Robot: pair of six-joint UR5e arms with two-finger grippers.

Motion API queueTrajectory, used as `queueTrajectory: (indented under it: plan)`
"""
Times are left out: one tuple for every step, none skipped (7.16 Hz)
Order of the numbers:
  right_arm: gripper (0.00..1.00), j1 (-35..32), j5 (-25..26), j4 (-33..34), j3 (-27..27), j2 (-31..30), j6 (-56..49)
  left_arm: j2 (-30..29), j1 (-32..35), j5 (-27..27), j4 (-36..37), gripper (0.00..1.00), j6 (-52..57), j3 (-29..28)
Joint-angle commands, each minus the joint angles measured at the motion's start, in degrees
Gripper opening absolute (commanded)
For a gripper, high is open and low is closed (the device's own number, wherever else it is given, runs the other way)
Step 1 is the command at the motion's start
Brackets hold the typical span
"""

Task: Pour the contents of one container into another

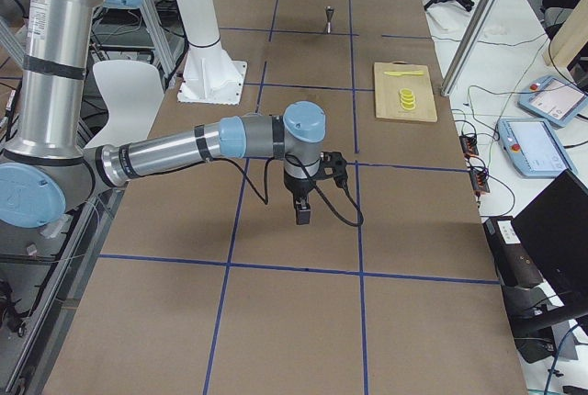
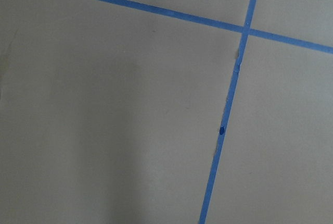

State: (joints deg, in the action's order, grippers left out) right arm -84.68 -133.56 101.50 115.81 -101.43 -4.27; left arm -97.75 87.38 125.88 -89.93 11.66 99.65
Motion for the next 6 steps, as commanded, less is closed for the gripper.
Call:
queueTrajectory:
  plan:
    - [1.00, -2.6, -1.5, -0.5, -2.0, 0.8, -0.6, 2.7, 3.1, 3.1, 0.2, 1.00, 6.5, -2.6]
    - [1.00, -2.6, 0.3, -0.8, -3.0, 1.3, -1.0, 4.4, 3.1, 3.2, -0.1, 1.00, 5.7, -3.5]
    - [1.00, -2.6, 0.2, -0.6, -4.7, 1.3, -0.2, 4.3, 3.1, 3.4, -0.5, 1.00, 5.5, -5.7]
    - [1.00, -2.7, 0.0, -0.6, -6.0, 1.1, -0.2, 3.9, 3.0, 3.1, -1.7, 1.00, 5.3, -7.7]
    - [1.00, -2.7, -0.7, -0.6, -6.7, 1.1, -0.1, 4.4, 3.0, 2.9, -4.6, 1.00, 5.5, -9.3]
    - [1.00, -2.8, -1.8, -0.6, -8.2, 1.1, -0.2, 4.5, 3.0, 3.0, -7.1, 1.00, 5.5, -10.0]
